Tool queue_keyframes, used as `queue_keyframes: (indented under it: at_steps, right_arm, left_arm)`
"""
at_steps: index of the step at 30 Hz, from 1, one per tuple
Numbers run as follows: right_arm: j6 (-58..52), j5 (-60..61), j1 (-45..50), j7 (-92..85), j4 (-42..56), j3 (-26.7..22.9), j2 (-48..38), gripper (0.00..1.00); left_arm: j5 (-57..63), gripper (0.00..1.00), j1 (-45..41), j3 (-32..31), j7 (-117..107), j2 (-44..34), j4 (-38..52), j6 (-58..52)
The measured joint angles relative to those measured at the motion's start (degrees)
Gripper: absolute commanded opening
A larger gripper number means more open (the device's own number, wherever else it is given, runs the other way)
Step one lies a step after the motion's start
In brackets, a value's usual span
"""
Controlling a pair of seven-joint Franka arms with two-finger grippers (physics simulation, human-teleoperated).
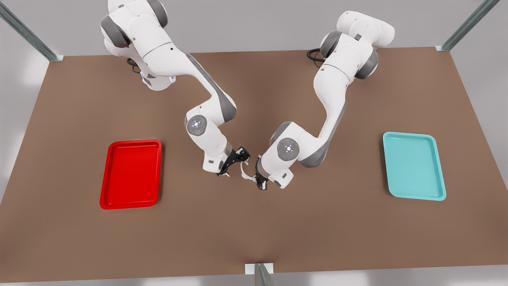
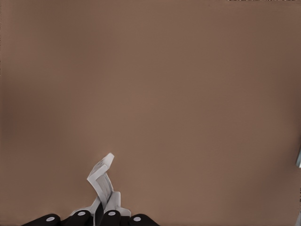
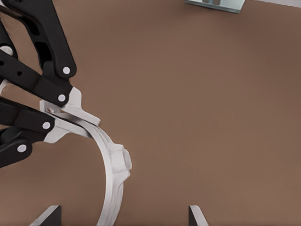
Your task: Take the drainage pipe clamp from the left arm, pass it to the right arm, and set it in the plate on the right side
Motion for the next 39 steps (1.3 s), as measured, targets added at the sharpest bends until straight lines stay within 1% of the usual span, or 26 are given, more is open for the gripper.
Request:
queue_keyframes:
  at_steps: [4,11,14,15,16,18,19,20,21,24,26,28,29,32,35,37,39]
  right_arm:
    - [0.59,-0.1,-0.01,0.01,0.25,0.28,1.67,1.0]
    - [1.04,-0.24,0.01,-0.25,3.98,0.85,6.02,1.0]
    - [1.11,-0.19,0.02,-0.39,4.35,1.09,6.48,0.99]
    - [1.13,-0.15,0.02,-0.44,4.38,1.12,6.51,0.9]
    - [1.14,-0.12,0.02,-0.5,4.37,1.13,6.53,0.78]
    - [1.12,0.1,-0.04,-0.8,4.19,1.15,6.54,0.4]
    - [1.04,0.35,-0.19,-1.18,4.1,1.16,6.54,0.3]
    - [0.95,0.83,-0.32,-1.8,4.0,1.17,6.5,0.23]
    - [0.85,1.32,-0.35,-2.53,3.9,1.19,6.48,0.21]
    - [0.26,0.67,0.16,-3.19,3.61,0.89,6.17,0.21]
    - [-1.22,-2.17,-0.33,-3.4,3.63,0.06,5.52,0.21]
    - [-2.46,-4.41,-1.58,-3.62,3.62,-0.24,5.33,0.21]
    - [-2.96,-5.18,-2.46,-3.72,3.42,-0.33,5.35,0.21]
    - [-5.52,-8.36,-6.77,-4.04,0.68,-2.69,2.52,0.21]
    - [-11.28,-13.83,-14.2,-4.73,-0.44,-3.98,-1.22,0.21]
    - [-14.32,-16.34,-19.7,-5.69,-3.34,-4.14,-2.96,0.21]
    - [-16.5,-18.7,-24.8,-6.93,-6.1,-4.19,-4.35,0.21]
  left_arm:
    - [-0.01,0.21,-0.07,0.0,-2.46,-0.09,0.06,0.21]
    - [0.48,0.21,-1.09,0.01,-5.63,-0.1,-0.02,0.92]
    - [0.75,0.21,-1.23,0.0,-6.68,-0.1,0.03,1.36]
    - [0.8,0.21,-1.24,0.0,-6.99,-0.1,0.04,1.46]
    - [0.83,0.21,-1.23,0.0,-7.29,-0.11,0.05,1.55]
    - [0.87,0.21,-1.23,0.01,-7.83,-0.17,0.05,1.68]
    - [0.9,0.28,-1.23,0.02,-8.08,-0.18,0.05,1.73]
    - [0.96,0.86,-1.21,0.05,-8.34,-0.15,0.05,1.8]
    - [1.05,1.0,-1.17,0.07,-8.61,-0.1,0.03,1.88]
    - [1.6,1.0,-1.13,0.07,-9.58,-0.02,-0.04,2.24]
    - [2.23,1.0,-1.09,0.26,-10.39,-0.2,-0.04,2.27]
    - [3.0,1.0,0.53,0.22,-10.19,-2.08,0.04,-0.39]
    - [3.08,1.0,3.44,0.11,-8.83,-4.65,0.13,-3.83]
    - [1.51,1.0,18.59,-0.19,1.2,-14.06,0.44,-16.76]
    - [1.46,1.0,28.04,-0.68,16.29,-18.34,1.28,-30.21]
    - [3.79,1.0,30.98,-0.49,27.67,-30.38,-14.87,-32.77]
    - [5.79,1.0,31.0,-0.73,37.92,-33.57,-18.73,-34.99]
